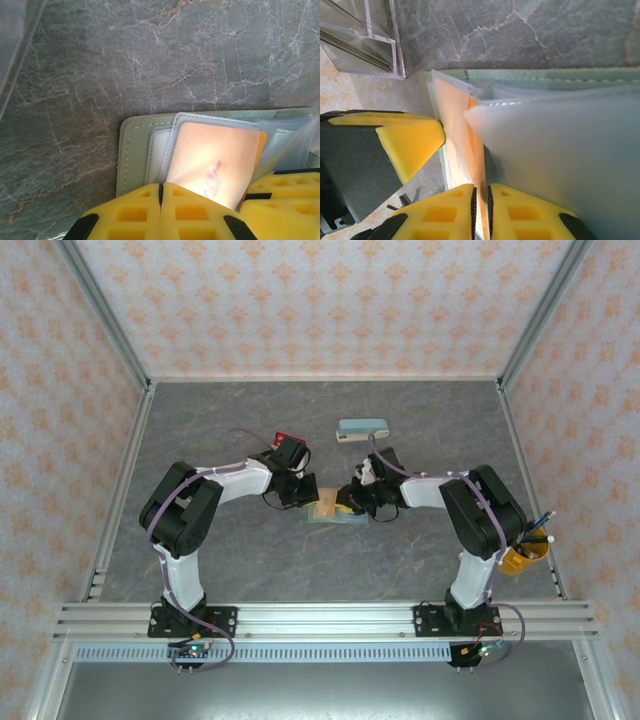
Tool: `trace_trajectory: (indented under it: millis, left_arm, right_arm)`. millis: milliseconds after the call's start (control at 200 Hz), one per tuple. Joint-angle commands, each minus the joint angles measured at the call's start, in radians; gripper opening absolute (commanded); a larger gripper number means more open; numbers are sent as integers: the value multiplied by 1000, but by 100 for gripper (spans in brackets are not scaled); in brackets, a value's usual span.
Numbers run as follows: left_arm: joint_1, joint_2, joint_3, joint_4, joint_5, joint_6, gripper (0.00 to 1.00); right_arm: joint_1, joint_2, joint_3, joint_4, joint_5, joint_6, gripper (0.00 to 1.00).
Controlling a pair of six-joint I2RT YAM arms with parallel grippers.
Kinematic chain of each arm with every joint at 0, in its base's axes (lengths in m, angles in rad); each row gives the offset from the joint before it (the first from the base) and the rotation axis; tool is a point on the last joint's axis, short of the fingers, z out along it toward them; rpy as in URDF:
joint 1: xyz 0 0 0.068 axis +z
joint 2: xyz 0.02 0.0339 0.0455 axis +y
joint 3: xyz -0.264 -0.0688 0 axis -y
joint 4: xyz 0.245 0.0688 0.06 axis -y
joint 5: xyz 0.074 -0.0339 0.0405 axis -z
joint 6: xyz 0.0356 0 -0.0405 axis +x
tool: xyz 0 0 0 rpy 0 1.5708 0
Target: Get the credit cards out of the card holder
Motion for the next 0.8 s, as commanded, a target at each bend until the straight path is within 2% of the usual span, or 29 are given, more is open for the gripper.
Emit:
trace_trajectory:
  millis: [0,160,596,736,796]
  left_arm:
    - [13,71,-56,-131,-65,19,7]
    - [12,72,-64,-122,-57,17,7]
    - [12,63,-81,-84,-15,8,9]
    - [13,58,-87,-74,-5,4,9]
    - [17,46,-89,-72,-5,3,11]
  right_arm:
    - [7,29,26,9,-6,0,14]
    - [10,48,34,31,-17,-3,10]
    - [13,56,11,155,-58,16,11]
    - [12,49,-4,192,-48,39,0]
    - [10,35,-19,205,-35,45,0]
